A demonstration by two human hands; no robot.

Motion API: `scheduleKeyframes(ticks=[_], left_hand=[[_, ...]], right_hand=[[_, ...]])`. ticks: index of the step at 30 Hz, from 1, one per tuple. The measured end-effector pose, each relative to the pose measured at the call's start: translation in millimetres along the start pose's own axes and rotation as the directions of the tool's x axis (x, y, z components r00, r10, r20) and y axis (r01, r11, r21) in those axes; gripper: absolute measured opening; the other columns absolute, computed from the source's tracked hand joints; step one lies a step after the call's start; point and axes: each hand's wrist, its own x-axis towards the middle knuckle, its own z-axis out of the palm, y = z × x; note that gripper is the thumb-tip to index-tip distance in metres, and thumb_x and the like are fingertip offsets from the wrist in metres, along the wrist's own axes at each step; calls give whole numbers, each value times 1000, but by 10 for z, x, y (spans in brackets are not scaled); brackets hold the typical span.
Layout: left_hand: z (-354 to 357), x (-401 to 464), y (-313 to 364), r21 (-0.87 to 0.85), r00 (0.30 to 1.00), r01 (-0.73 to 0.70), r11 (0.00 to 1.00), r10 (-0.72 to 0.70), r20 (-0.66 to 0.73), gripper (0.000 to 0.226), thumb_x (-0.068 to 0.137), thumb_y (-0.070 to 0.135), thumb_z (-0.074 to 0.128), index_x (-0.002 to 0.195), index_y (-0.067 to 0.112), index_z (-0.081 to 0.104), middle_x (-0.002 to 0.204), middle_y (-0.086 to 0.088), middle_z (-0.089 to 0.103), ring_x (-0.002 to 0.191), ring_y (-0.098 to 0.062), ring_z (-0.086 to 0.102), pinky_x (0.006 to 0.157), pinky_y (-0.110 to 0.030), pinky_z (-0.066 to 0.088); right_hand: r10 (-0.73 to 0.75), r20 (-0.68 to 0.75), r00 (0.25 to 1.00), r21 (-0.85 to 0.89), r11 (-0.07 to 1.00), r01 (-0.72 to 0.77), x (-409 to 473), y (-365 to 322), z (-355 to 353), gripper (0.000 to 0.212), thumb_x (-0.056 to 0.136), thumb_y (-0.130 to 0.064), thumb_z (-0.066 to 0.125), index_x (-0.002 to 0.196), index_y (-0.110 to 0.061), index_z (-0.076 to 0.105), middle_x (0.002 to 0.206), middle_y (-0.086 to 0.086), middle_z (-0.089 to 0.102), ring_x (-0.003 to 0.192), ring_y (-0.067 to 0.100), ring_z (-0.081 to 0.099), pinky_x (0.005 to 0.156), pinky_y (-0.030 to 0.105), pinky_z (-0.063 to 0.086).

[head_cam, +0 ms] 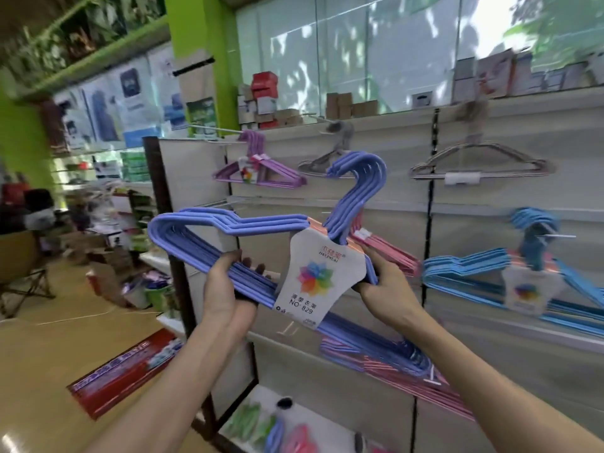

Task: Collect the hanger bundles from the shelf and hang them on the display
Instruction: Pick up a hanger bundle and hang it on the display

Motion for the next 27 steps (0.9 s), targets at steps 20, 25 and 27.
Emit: scheduleKeyframes(ticks=[20,25,27], left_hand=[[-908,1993,752,-46,965,-185,982,173,-197,13,91,26,62,86,16,55,84,-6,52,87,-25,59,101,-46,48],[-1094,2632,858,-109,945,-245,963,212,-249,17,89,33,62,89,18,54,75,-3,52,73,-19,54,91,-42,51],[-1227,2849,878,-138,937,-251,958,205,-283,21,88,36,62,91,17,53,77,-5,52,75,-21,55,92,-42,48]], right_hand=[[-83,222,972,39,996,76,1940,347,1716,50,86,-13,60,125,-45,58,95,-10,75,92,27,68,80,47,55],[-104,279,955,12,994,105,2585,524,2084,53,85,-24,59,130,-51,53,98,-12,74,90,23,70,78,46,58],[-106,316,943,12,994,108,2797,626,2248,54,83,-27,59,132,-48,52,101,-10,74,93,23,70,79,47,59]])
